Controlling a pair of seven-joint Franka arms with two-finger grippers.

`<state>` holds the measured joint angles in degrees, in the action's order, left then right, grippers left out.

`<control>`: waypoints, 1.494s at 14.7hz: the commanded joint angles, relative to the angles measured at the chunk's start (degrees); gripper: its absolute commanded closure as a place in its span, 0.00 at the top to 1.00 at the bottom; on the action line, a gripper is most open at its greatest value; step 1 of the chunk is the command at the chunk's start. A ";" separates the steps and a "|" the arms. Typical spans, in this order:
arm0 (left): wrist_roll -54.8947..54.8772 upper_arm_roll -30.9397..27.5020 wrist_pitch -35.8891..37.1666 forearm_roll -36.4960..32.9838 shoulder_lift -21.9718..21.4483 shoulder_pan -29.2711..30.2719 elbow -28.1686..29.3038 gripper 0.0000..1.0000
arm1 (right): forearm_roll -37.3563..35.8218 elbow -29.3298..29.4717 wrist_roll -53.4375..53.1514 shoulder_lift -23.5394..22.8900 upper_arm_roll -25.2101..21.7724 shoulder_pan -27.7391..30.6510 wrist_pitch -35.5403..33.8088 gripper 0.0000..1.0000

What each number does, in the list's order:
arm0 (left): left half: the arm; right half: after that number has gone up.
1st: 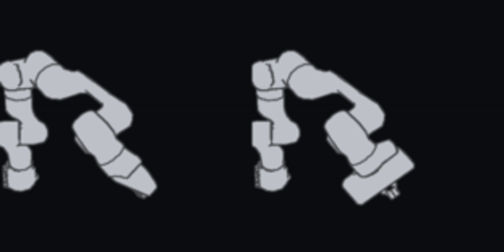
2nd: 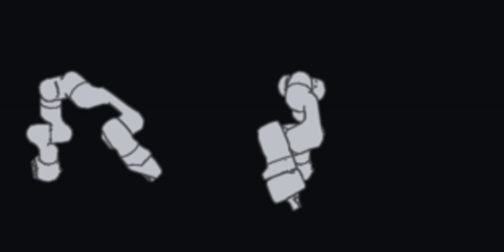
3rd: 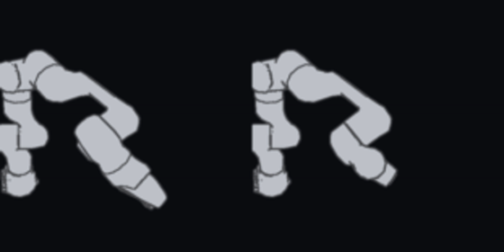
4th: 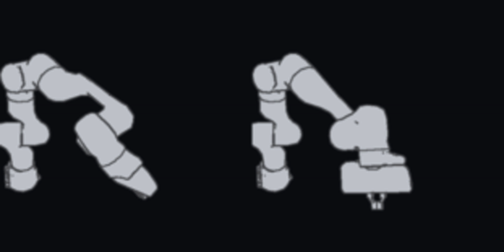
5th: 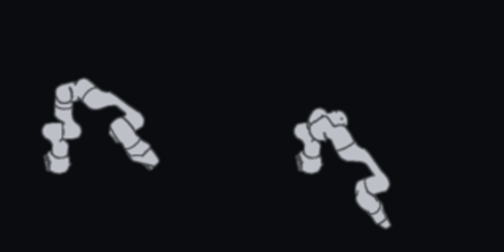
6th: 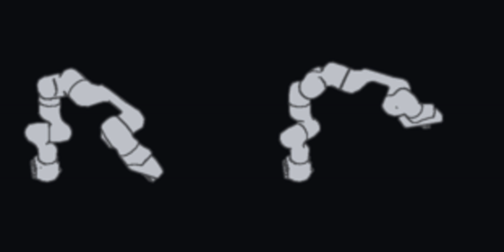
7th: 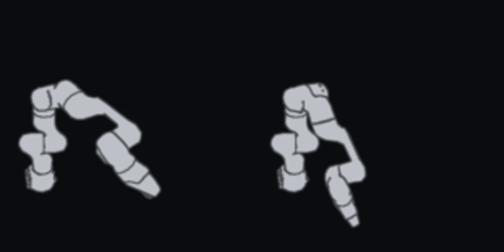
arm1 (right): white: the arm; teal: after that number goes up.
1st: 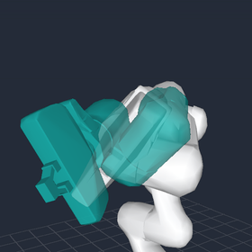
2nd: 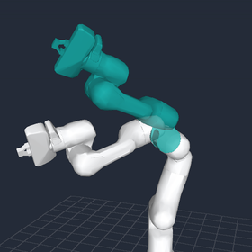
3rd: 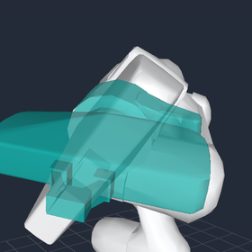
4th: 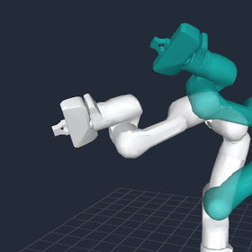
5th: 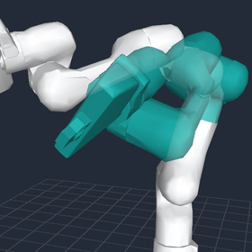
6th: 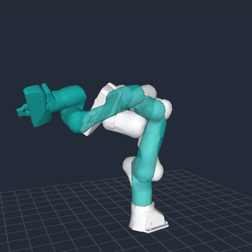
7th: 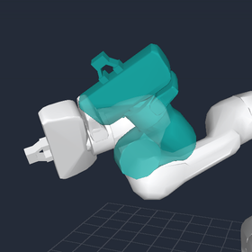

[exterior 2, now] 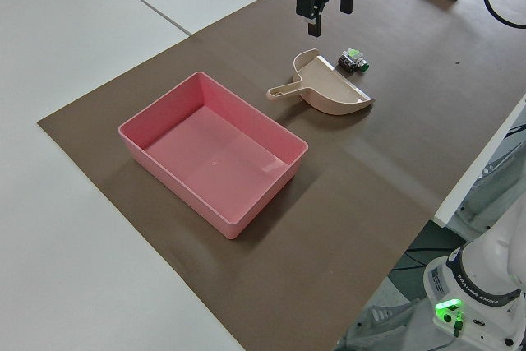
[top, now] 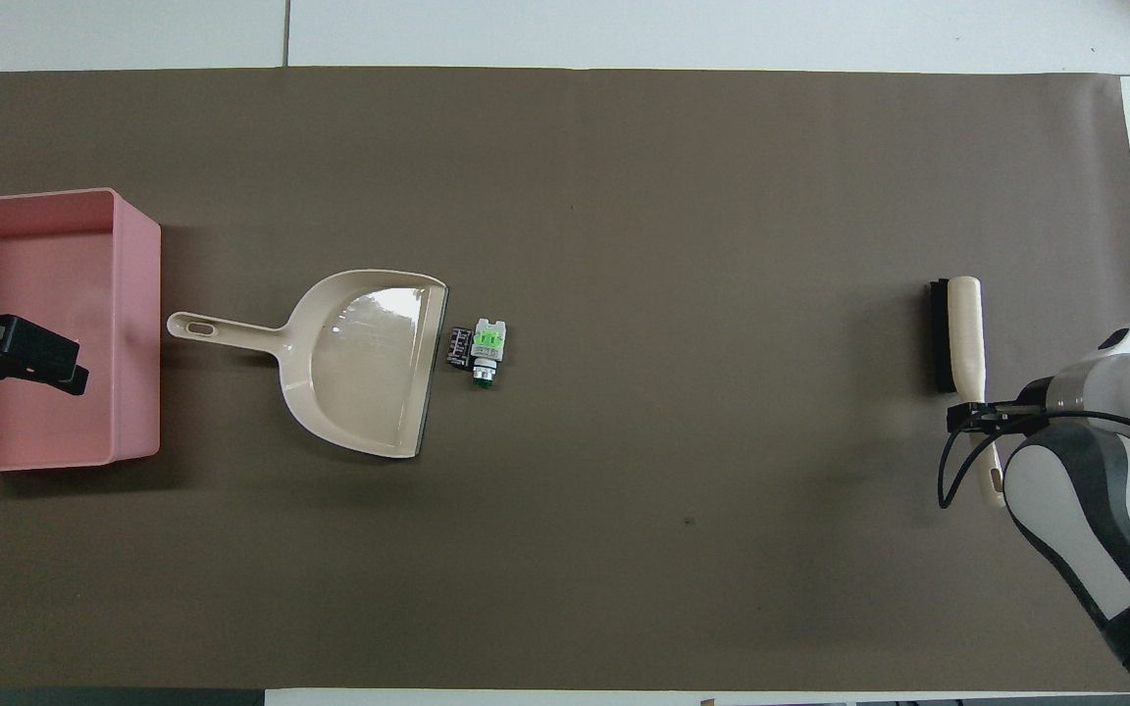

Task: Clean e-waste and dump in bin
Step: 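Grasp the dustpan handle with the left gripper while the right gripper grasps the brush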

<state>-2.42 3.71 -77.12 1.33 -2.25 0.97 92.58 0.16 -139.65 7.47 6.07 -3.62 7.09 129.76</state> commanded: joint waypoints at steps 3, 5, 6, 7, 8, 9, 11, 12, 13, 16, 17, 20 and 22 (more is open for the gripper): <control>-2.04 0.68 -5.38 -0.18 -3.54 -2.54 5.22 0.99 | 1.60 -0.72 1.76 0.96 0.37 0.02 0.41 0.00; -8.71 0.86 -11.71 -0.18 -3.29 -2.99 7.17 0.99 | 1.77 -0.28 1.76 0.87 0.63 -0.06 -0.29 0.00; -12.66 0.94 -15.04 -0.18 -2.42 -3.08 7.26 0.99 | 1.77 0.77 1.76 0.79 0.63 -0.15 -1.51 0.00; -17.83 0.94 -18.21 -0.18 -1.37 -3.77 7.52 0.99 | 1.77 2.52 1.76 0.79 0.63 -1.80 -3.27 0.00; -23.62 0.94 -20.76 -0.18 -0.57 -4.30 7.96 0.99 | 1.77 4.19 1.41 0.87 0.63 -2.95 -4.76 0.00; -29.77 0.94 -23.66 -0.18 0.22 -4.39 8.92 0.99 | 1.77 5.86 0.62 1.05 0.63 -4.53 -6.87 0.00; -41.12 0.94 -28.42 -0.18 1.80 -4.48 10.42 0.99 | 1.08 8.85 -2.10 1.31 0.63 -7.44 -9.69 0.00; -46.48 0.94 -29.92 -0.27 2.59 -4.66 10.78 0.99 | 0.90 10.35 -3.33 1.31 0.72 -8.84 -10.92 0.00; -51.67 0.86 -30.80 -0.97 3.38 -4.74 11.21 0.99 | 0.72 12.27 -5.08 0.97 0.72 -10.94 -12.76 0.00; -60.93 0.86 -38.43 -7.02 4.01 -7.11 17.08 0.99 | -1.21 15.89 -13.42 -0.27 0.72 -17.35 -16.02 0.00; -62.08 0.94 -39.59 -8.34 4.01 -7.73 19.11 0.99 | -1.48 16.25 -16.15 -0.44 0.72 -19.81 -15.85 0.00; -64.54 0.94 -44.06 -13.78 4.27 -9.49 24.29 0.98 | -2.88 19.14 -19.77 -2.99 0.72 -24.14 -16.03 0.00; -70.67 0.86 -49.16 -15.47 4.36 -9.49 27.03 0.98 | -2.89 20.81 -21.18 -4.48 0.98 -25.36 -16.03 0.00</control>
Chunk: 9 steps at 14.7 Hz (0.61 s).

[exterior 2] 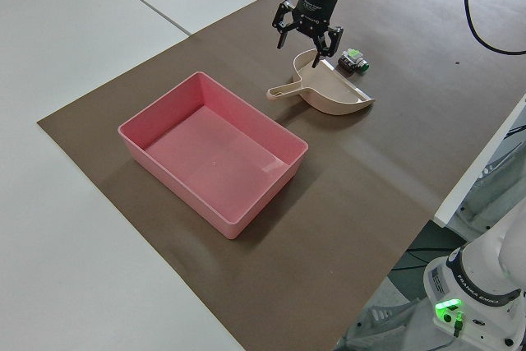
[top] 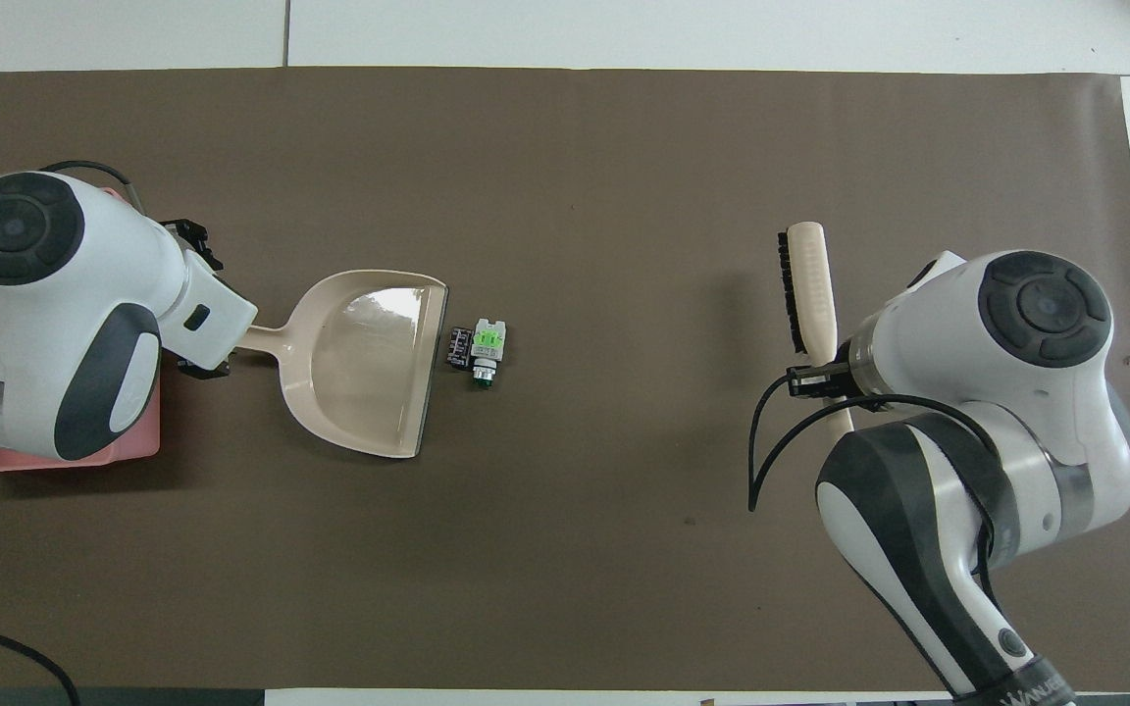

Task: Clean e-waste and dump in bin
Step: 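Grasp the dustpan handle with the left gripper while the right gripper grasps the brush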

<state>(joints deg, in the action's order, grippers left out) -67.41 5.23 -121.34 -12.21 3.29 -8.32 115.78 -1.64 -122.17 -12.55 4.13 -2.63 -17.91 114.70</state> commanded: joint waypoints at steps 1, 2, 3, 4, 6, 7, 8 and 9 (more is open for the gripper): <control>-6.24 -0.66 -5.39 -2.03 -0.66 -0.20 4.36 0.98 | -1.00 3.60 -1.51 -3.07 -0.01 -0.90 -0.80 0.00; -6.25 -0.66 -6.09 -2.12 -0.04 -0.20 4.63 0.98 | -1.00 3.69 -2.04 -3.77 -0.01 -0.99 -0.19 0.00; -6.25 -0.66 -7.32 -2.12 0.75 -0.29 5.15 0.99 | -0.83 4.13 -2.91 -4.30 0.08 -1.08 0.17 0.00; -6.16 -0.66 -8.81 -2.90 1.37 -0.38 6.11 0.99 | -0.56 4.83 -3.18 -5.00 0.08 -1.77 0.17 0.00; -6.07 -0.66 -10.40 -4.66 1.37 -0.73 8.75 0.98 | -0.56 7.11 -3.19 -7.02 0.08 -3.36 0.26 0.00; -6.16 -0.66 -10.41 -4.67 1.11 -1.08 9.89 0.98 | -0.65 8.16 -3.10 -7.72 0.08 -3.45 0.26 0.00; -6.07 -0.66 -10.58 -4.75 1.02 -1.08 10.51 0.98 | -0.65 8.61 -3.10 -8.17 0.08 -3.89 0.26 0.00; -6.07 -0.66 -10.84 -4.84 1.37 -0.99 10.52 0.97 | -0.56 9.66 -3.10 -8.87 0.08 -4.76 0.35 0.00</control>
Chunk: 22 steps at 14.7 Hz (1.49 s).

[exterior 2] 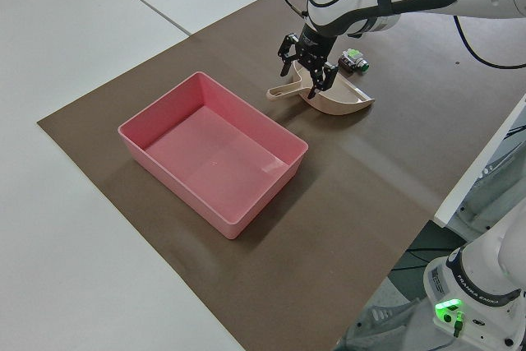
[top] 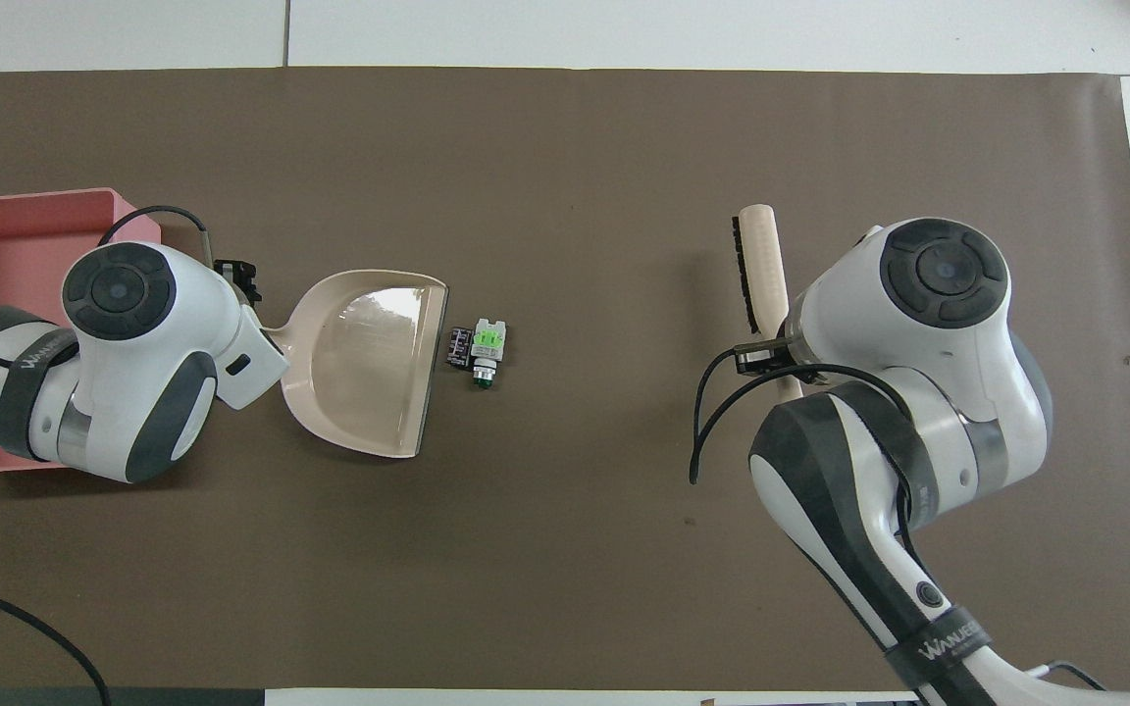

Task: Clean e-waste and dump in bin
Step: 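Grasp the dustpan handle with the left gripper while the right gripper grasps the brush, then sweep the circuit parts into the dustpan with the brush in the right gripper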

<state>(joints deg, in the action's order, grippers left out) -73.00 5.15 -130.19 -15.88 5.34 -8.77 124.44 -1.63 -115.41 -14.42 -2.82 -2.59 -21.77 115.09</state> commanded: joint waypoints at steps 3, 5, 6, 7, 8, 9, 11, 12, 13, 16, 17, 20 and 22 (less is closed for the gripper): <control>-0.65 -0.58 -2.96 -1.17 -0.68 -0.63 1.94 0.90 | -0.22 6.33 -1.66 -4.46 0.05 -2.39 -0.39 0.00; -0.74 -0.58 -2.70 -1.17 -0.68 -0.63 1.94 0.54 | -0.22 8.79 -2.01 -6.83 0.05 -3.63 -0.48 0.00; -0.74 -0.58 -2.70 -1.17 -0.68 -0.63 1.86 0.34 | -0.13 9.67 -2.01 -7.45 0.05 -3.72 -0.48 0.00; -0.74 -0.58 -2.70 -1.17 -0.60 -0.55 1.85 0.17 | -0.13 9.68 -2.10 -7.72 0.05 -3.89 -0.13 0.00; -0.74 -0.58 -2.70 -1.17 -0.59 -0.29 1.85 0.02 | -0.13 9.68 -2.45 -7.72 0.05 -4.07 -0.12 0.00; -1.09 -0.58 -2.52 -1.17 -0.59 -0.28 1.59 0.00 | -0.13 9.59 -2.97 -7.72 0.05 -4.16 -0.21 0.00; -1.09 -0.67 -0.86 -2.56 -0.59 -0.37 0.98 0.00 | 0.05 8.98 -3.94 -7.46 0.57 -5.29 -0.13 0.00; -1.00 -0.67 0.37 -4.75 -0.59 -0.37 0.28 0.00 | 0.48 8.80 -4.12 -7.46 0.66 -6.43 -0.30 0.00; -1.00 -0.67 1.94 -5.99 -0.68 -0.46 -0.77 0.00 | 0.92 8.72 -4.03 -7.90 0.75 -7.05 -0.65 0.00; -0.48 -0.58 9.32 -11.68 -0.77 -1.94 -5.34 0.00 | 0.67 9.94 -4.91 -11.85 0.92 -12.49 -0.39 0.00; -0.04 -0.58 10.74 -14.24 -1.03 -3.52 -5.44 0.00 | 0.40 10.64 -5.00 -12.99 0.92 -13.81 -0.30 0.00; 2.86 -0.58 12.41 -15.41 -1.47 -5.63 -4.83 0.00 | 0.40 11.00 -5.96 -15.10 0.92 -17.42 0.05 0.00; 6.62 -0.58 13.65 -15.41 -1.74 -6.96 -4.13 0.00 | 0.92 10.91 -7.89 -15.46 1.01 -17.96 0.40 0.00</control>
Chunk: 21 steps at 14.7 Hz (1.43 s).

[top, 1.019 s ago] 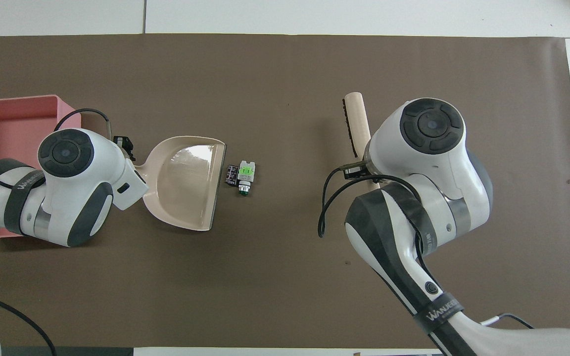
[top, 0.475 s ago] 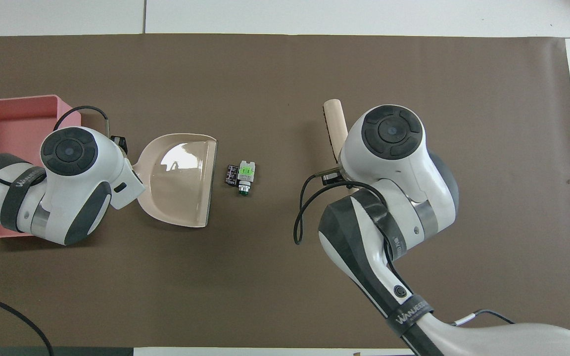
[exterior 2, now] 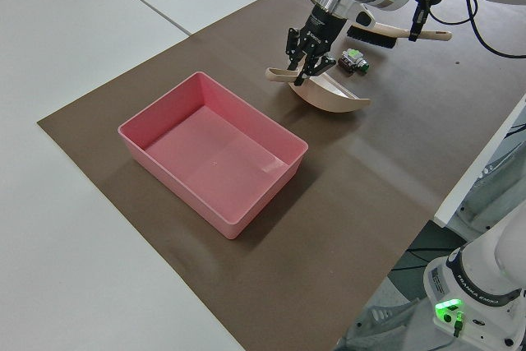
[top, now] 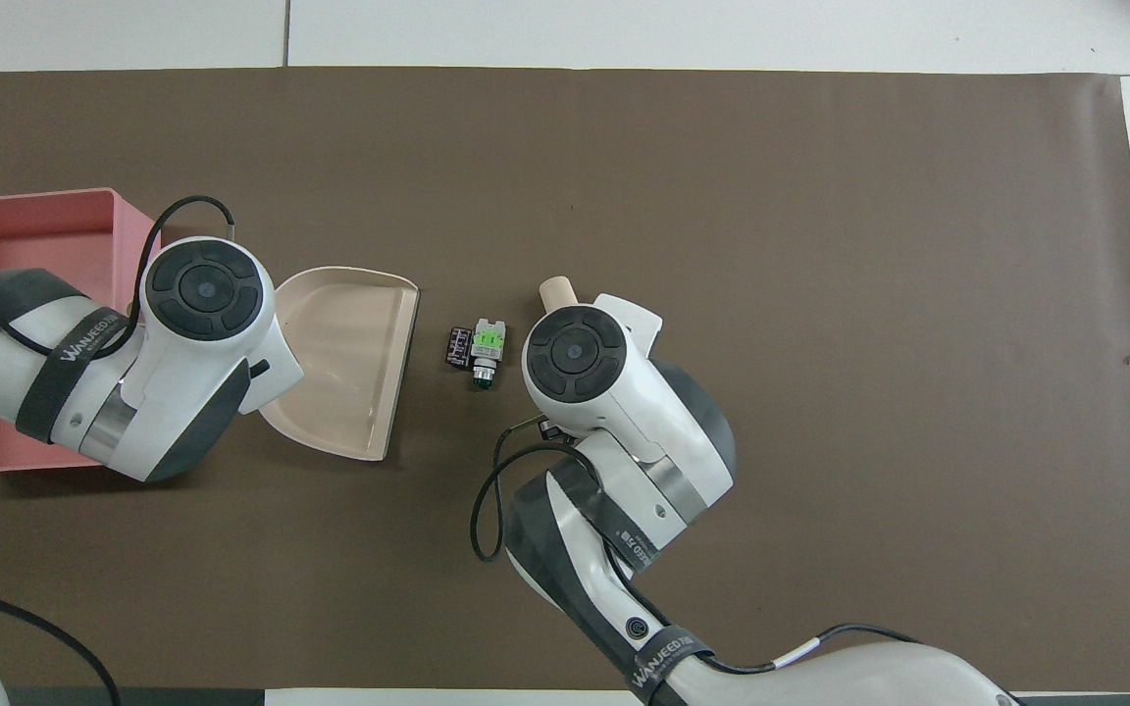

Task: Clean e-waste and dump in bin
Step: 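Sweep the circuit parts into the dustpan with the brush in the right gripper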

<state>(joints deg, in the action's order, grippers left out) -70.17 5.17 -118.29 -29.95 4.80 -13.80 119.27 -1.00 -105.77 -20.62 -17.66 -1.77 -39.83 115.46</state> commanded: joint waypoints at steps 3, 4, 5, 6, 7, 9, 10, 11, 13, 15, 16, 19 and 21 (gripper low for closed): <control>8.37 -0.51 1.04 -1.43 -1.73 -3.51 2.89 0.00 | 0.91 1.27 -2.84 -1.85 0.18 -2.79 0.47 0.00; 11.00 -0.51 1.30 -1.34 -1.64 -4.56 3.24 0.00 | 0.91 1.27 -3.80 -2.03 0.27 -3.32 1.17 0.00; 13.02 -0.51 1.57 -1.42 -1.81 -5.79 3.68 0.00 | 1.00 1.27 -4.42 -2.03 0.53 -3.85 1.70 0.00; 13.83 -0.60 1.66 -1.43 -1.81 -6.59 3.86 0.00 | 1.52 1.10 -4.60 -2.38 0.54 -4.29 2.83 0.00; 13.92 -0.60 1.57 -1.43 -1.73 -6.59 3.95 0.00 | 3.53 1.27 -4.61 -2.99 0.54 -4.64 4.58 0.00; 13.92 -0.60 1.48 -1.43 -1.64 -6.68 4.04 0.00 | 6.97 1.27 -4.78 -3.35 0.62 -5.17 7.75 0.00; 13.92 -0.51 1.57 -1.43 -1.64 -6.77 4.12 0.00 | 8.37 1.97 -6.52 -5.00 0.80 -6.39 9.85 0.00; 13.92 -0.51 1.57 -1.43 -1.64 -6.94 4.39 0.00 | 10.21 2.41 -7.67 -6.15 0.80 -7.27 12.66 0.00; 13.84 -0.51 1.40 -1.43 -1.73 -6.95 4.74 0.00 | 15.99 3.98 -7.68 -6.68 1.76 -7.28 12.77 0.00; 13.48 -0.51 1.22 -1.43 -1.81 -6.95 4.91 0.00 | 24.78 4.43 -7.59 -6.95 2.99 -7.80 16.53 0.00; 13.48 -0.51 1.13 -1.43 -1.81 -6.95 4.92 0.00 | 27.52 4.43 -7.77 -7.04 3.43 -8.68 19.25 0.00; 13.14 -0.51 1.04 -1.34 -1.82 -6.77 4.92 0.00 | 29.48 5.66 -7.94 -7.31 3.35 -9.31 19.20 0.00; 12.35 -0.51 0.96 -1.34 -1.81 -6.33 4.92 0.00 | 28.52 5.66 -8.12 -6.78 3.00 -9.21 16.48 0.00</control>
<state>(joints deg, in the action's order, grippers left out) -57.15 5.12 -116.99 -30.51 4.43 -19.32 122.22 27.14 -101.69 -28.25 -24.07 1.24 -49.84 134.40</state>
